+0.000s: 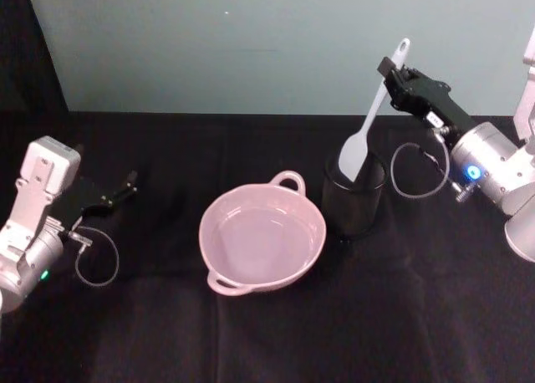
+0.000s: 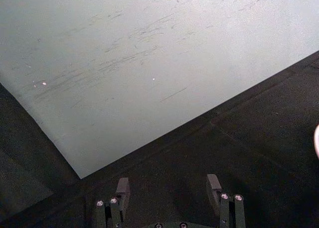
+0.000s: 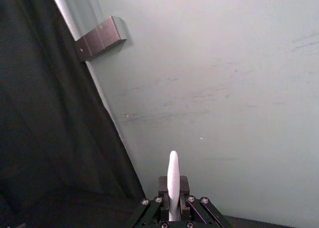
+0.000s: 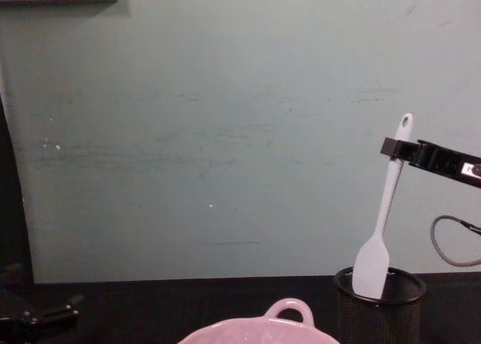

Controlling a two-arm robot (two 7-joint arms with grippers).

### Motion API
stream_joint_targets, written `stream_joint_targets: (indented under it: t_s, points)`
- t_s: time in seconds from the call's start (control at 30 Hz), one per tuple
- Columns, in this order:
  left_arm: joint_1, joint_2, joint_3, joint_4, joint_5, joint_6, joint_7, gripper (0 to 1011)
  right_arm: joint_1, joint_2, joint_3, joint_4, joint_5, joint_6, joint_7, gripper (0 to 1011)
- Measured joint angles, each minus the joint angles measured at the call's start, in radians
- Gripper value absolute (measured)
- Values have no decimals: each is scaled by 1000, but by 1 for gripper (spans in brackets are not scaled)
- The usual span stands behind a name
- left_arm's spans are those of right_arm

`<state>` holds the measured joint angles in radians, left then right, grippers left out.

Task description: Use the one hand to pick up the spoon and stir the clear water in the bowl.

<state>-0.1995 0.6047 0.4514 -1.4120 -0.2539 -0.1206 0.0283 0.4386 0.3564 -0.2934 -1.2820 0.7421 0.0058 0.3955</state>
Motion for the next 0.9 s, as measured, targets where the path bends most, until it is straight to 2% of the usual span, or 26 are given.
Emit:
stream_joint_targets:
  t_s: [0.33, 0.53, 0.9]
  points:
    - [0, 0, 0, 0, 0, 0, 0, 1011, -20, -14, 26, 36, 23, 11, -1, 116]
    - [0, 0, 0, 0, 0, 0, 0, 1011, -18, -22, 29, 79, 52, 33, 20, 114]
    - [0, 0, 0, 0, 0, 0, 0, 1011, -20, -25, 22, 106, 68, 36, 37, 116]
